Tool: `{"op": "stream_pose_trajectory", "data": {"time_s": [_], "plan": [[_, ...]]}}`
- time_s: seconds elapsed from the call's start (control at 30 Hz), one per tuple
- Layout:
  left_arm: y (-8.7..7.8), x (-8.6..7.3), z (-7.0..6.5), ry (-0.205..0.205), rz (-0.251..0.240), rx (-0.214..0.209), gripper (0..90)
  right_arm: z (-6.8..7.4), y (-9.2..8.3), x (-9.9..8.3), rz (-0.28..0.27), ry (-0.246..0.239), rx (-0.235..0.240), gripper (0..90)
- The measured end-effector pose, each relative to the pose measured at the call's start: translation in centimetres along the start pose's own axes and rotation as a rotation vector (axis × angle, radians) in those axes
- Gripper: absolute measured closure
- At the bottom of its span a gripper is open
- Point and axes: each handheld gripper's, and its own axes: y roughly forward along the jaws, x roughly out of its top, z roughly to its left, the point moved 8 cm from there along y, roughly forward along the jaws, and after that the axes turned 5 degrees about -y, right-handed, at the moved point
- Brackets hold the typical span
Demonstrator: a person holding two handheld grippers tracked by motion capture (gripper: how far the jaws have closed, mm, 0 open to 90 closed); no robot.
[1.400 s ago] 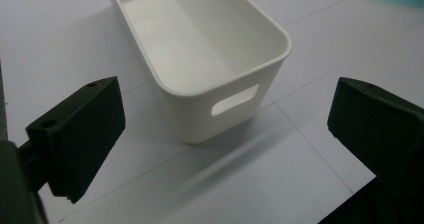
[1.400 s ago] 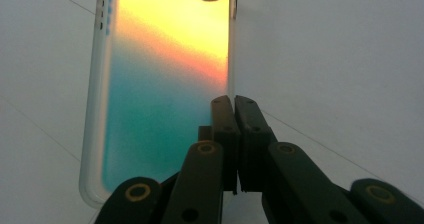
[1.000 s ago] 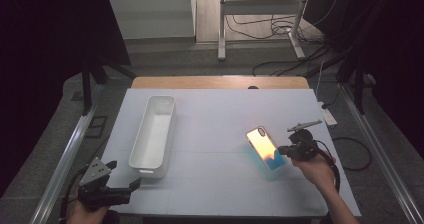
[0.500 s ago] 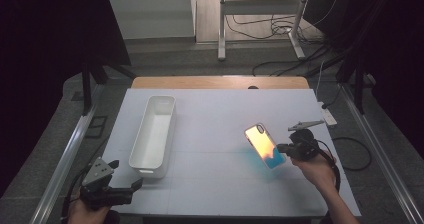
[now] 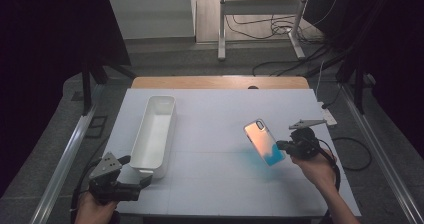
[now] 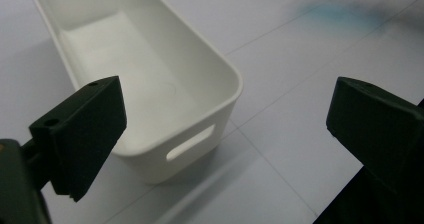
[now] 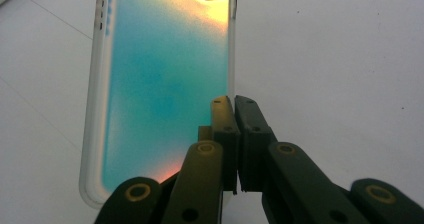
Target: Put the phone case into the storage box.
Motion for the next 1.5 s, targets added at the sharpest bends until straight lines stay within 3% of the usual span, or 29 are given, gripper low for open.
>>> {"op": "stream_pose_trajectory", "data": {"time_s": [0.53,0.97,1.27,1.5], "plan": [[2.7,3.6,-1.2,0.01,-0.023,-0.075,2.1,0.6,-0.7,0.9,-0.042,-0.017,0.001,87.8],[5.2,5.7,-2.1,-0.017,-0.033,-0.151,0.7,1.0,-0.7,1.2,-0.044,-0.028,0.004,87.8],[7.0,6.8,-3.0,-0.048,0.004,-0.204,0.3,1.4,-0.8,1.5,-0.059,-0.046,0.0,87.8],[8.3,7.4,-3.6,-0.045,0.025,-0.23,0.1,1.9,-0.6,1.7,-0.059,-0.058,0.007,87.8]]}}
